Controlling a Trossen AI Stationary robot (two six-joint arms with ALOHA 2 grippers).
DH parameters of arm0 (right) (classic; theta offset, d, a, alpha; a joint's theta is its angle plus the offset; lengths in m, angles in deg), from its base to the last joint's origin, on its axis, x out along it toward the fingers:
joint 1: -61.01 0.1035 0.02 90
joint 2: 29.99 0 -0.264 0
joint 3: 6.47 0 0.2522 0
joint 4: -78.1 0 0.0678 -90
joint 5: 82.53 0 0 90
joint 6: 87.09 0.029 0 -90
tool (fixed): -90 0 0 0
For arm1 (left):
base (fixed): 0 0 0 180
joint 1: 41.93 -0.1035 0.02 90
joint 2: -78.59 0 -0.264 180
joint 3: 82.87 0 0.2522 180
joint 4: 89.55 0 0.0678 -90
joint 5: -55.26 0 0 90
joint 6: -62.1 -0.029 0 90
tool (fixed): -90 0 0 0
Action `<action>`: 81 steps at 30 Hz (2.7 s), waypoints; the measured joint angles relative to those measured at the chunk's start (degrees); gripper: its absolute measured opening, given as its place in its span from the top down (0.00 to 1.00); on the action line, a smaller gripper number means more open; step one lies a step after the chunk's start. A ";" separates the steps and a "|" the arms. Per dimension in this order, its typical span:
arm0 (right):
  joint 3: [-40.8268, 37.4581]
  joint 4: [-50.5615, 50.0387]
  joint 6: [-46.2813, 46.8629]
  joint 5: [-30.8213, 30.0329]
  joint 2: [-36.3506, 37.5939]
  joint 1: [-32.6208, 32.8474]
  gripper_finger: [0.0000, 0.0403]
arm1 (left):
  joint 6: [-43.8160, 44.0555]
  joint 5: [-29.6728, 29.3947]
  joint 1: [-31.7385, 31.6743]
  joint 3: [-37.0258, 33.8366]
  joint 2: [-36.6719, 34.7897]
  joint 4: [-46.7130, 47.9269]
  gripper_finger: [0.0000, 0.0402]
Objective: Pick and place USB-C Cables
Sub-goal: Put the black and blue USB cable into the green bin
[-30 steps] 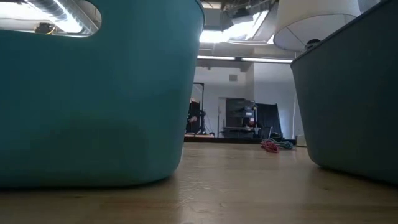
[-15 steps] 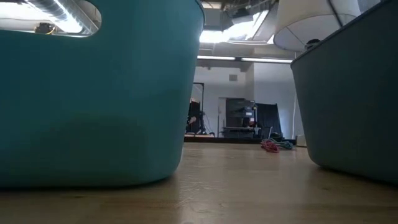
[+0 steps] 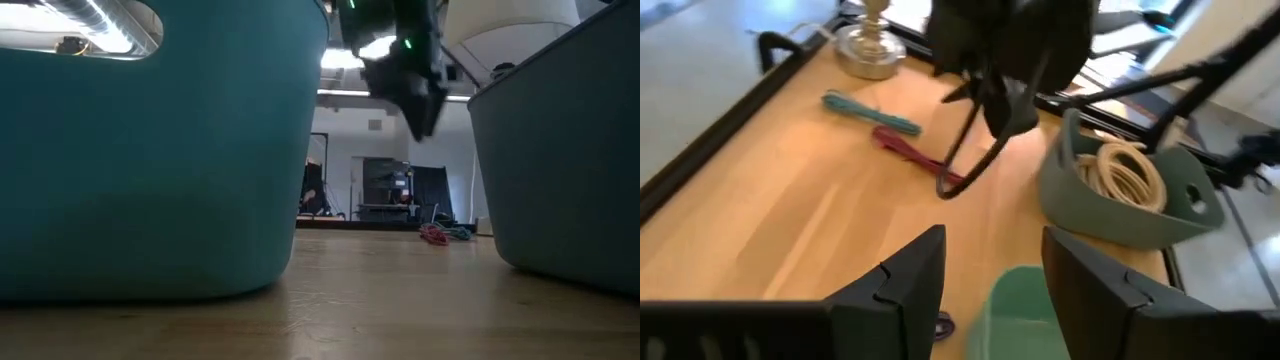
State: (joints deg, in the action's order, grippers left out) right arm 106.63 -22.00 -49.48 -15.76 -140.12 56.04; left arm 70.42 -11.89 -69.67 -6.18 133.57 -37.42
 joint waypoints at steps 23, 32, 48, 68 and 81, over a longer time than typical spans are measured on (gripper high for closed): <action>-47.66 47.18 21.42 7.41 24.36 -8.62 0.60 | 2.49 -5.24 0.00 0.00 -0.04 -3.06 0.60; -51.13 51.04 18.68 0.37 24.43 -12.15 0.60 | 2.49 -5.24 0.02 0.00 -0.04 -3.06 0.60; -55.05 57.44 12.66 7.83 24.43 -16.20 0.60 | 2.49 -5.24 0.02 0.00 -0.04 -4.07 0.60; -62.78 66.56 17.49 13.78 24.40 -15.68 0.60 | 2.91 -5.24 0.00 0.00 -0.04 -4.02 0.60; -65.48 69.67 18.67 12.23 24.56 -15.34 0.77 | 2.93 -5.25 0.02 0.00 -0.04 -4.07 0.60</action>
State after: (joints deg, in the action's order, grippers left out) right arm 41.15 47.67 -30.81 -3.53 -115.57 40.70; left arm 73.35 -17.15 -69.66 -6.18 133.53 -41.48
